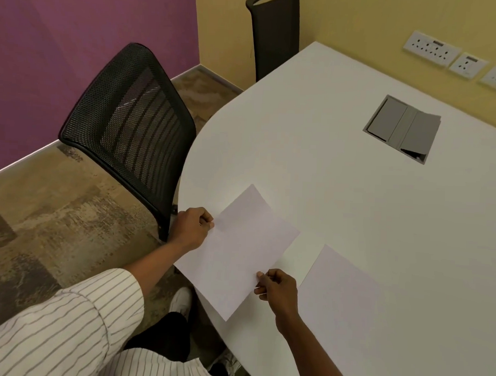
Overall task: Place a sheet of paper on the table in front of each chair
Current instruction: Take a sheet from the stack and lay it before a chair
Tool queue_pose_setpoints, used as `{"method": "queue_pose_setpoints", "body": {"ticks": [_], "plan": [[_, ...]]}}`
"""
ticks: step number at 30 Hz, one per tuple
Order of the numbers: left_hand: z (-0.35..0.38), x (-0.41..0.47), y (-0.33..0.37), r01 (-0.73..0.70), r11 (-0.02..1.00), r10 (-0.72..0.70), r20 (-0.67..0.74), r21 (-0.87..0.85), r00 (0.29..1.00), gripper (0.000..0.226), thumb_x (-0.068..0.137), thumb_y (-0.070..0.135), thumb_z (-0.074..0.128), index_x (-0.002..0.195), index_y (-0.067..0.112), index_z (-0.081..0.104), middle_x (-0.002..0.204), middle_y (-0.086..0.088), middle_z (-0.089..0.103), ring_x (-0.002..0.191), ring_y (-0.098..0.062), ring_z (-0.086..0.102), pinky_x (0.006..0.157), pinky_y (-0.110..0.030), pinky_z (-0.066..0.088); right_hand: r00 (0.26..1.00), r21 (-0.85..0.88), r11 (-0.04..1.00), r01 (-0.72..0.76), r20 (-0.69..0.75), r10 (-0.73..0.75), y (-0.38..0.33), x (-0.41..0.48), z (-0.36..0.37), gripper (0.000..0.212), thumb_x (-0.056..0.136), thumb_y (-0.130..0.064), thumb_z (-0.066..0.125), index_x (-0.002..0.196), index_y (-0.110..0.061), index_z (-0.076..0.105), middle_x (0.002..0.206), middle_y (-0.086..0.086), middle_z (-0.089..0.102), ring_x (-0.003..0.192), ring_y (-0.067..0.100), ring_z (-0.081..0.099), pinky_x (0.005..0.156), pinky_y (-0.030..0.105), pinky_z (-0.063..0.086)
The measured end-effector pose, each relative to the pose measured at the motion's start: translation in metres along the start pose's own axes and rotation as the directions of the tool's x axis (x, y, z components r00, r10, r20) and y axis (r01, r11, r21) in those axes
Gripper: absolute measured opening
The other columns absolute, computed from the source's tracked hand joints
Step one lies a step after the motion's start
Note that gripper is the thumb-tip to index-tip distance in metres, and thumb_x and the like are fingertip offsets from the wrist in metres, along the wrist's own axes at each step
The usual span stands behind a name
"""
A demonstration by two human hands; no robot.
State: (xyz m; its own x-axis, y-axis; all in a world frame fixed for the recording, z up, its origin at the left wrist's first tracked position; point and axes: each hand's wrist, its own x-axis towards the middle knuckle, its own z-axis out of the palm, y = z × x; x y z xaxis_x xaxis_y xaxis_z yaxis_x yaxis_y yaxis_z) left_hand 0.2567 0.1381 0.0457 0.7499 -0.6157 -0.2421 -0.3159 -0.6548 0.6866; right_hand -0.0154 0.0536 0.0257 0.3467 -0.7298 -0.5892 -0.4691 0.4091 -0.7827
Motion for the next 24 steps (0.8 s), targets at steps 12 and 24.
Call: {"method": "queue_pose_setpoints", "body": {"ticks": [12, 24], "plan": [[-0.035, 0.104, -0.007, -0.023, 1.0, 0.025, 0.099, -0.016, 0.995, 0.004, 0.095, 0.016, 0.08, 0.097, 0.013, 0.077, 0.082, 0.0, 0.071, 0.09, -0.026, 0.073, 0.084, -0.041, 0.065, 0.99, 0.002, 0.999, -0.034, -0.133, 0.034, -0.037, 0.039, 0.076, 0.022, 0.098, -0.018, 0.076, 0.09, 0.002, 0.071, 0.076, 0.013, 0.078, 0.066, 0.02, 0.074, 0.07, 0.034, 0.062], [-0.049, 0.218, 0.031, -0.051, 0.997, 0.037, 0.203, 0.066, 0.978, 0.018, 0.092, 0.025, 0.081, 0.079, 0.021, 0.069, 0.098, -0.004, 0.075, 0.092, -0.028, 0.072, 0.084, -0.044, 0.065, 0.958, 0.195, 0.979, -0.067, -0.262, 0.118, -0.089, 0.086, 0.15, 0.021, 0.098, -0.016, 0.077, 0.09, 0.003, 0.071, 0.073, 0.013, 0.077, 0.066, 0.02, 0.075, 0.067, 0.03, 0.061]]}}
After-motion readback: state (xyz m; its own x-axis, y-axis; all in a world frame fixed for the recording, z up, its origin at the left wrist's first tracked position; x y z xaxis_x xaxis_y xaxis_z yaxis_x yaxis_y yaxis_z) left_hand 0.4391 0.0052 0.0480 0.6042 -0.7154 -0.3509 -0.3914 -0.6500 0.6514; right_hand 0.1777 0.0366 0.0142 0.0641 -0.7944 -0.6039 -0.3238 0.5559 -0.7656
